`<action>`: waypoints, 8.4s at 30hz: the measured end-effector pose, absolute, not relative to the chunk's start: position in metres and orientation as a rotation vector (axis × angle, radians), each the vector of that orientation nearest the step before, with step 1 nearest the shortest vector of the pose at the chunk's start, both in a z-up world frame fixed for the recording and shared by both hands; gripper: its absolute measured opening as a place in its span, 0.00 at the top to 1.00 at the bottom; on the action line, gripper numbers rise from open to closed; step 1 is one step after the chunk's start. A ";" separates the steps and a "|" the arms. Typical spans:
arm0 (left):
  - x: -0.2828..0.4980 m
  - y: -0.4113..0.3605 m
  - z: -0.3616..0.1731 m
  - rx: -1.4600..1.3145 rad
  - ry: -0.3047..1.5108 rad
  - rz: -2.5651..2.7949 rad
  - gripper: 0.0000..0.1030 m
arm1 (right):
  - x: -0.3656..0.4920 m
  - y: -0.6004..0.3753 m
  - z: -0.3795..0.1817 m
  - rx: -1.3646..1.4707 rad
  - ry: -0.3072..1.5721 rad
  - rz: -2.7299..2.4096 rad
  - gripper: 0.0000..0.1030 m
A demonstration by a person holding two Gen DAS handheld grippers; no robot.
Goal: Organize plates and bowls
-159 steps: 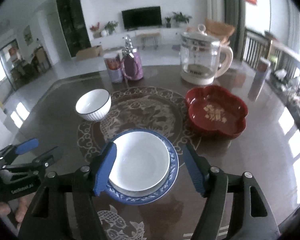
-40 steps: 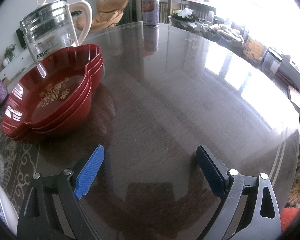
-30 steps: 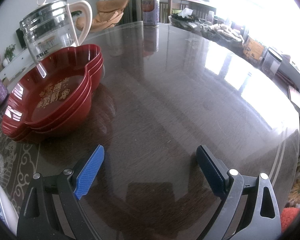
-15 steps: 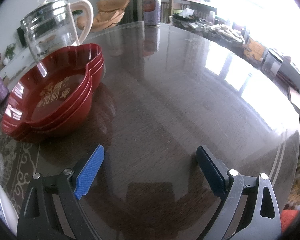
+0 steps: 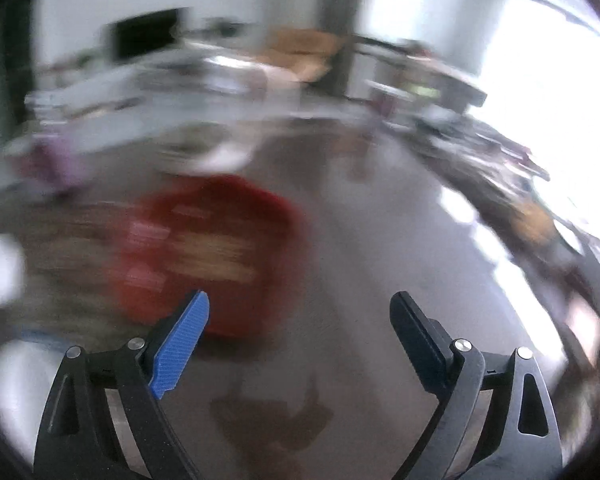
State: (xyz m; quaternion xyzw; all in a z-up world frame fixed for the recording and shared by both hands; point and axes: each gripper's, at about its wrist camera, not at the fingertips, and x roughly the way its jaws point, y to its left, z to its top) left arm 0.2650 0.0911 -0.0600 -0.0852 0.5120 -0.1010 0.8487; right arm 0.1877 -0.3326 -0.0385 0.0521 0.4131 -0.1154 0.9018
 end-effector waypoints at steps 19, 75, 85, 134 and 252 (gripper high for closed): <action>0.375 0.044 -0.087 -0.221 1.240 -0.232 0.61 | 0.347 -0.154 -0.119 0.349 1.240 0.202 0.28; 0.178 -0.105 -0.052 0.121 1.201 -0.448 0.87 | 0.170 -0.278 -0.089 0.355 1.237 0.079 0.86; 0.175 -0.103 -0.037 0.150 1.115 -0.440 0.77 | 0.164 -0.269 -0.078 0.242 1.152 0.090 0.82; 0.136 0.018 -0.140 0.027 0.990 -0.064 0.00 | 0.034 -0.331 -0.159 0.284 0.858 -0.276 0.26; 0.194 -0.015 -0.103 -0.245 1.103 -0.498 0.46 | 0.101 -0.327 -0.138 0.562 0.936 0.181 0.56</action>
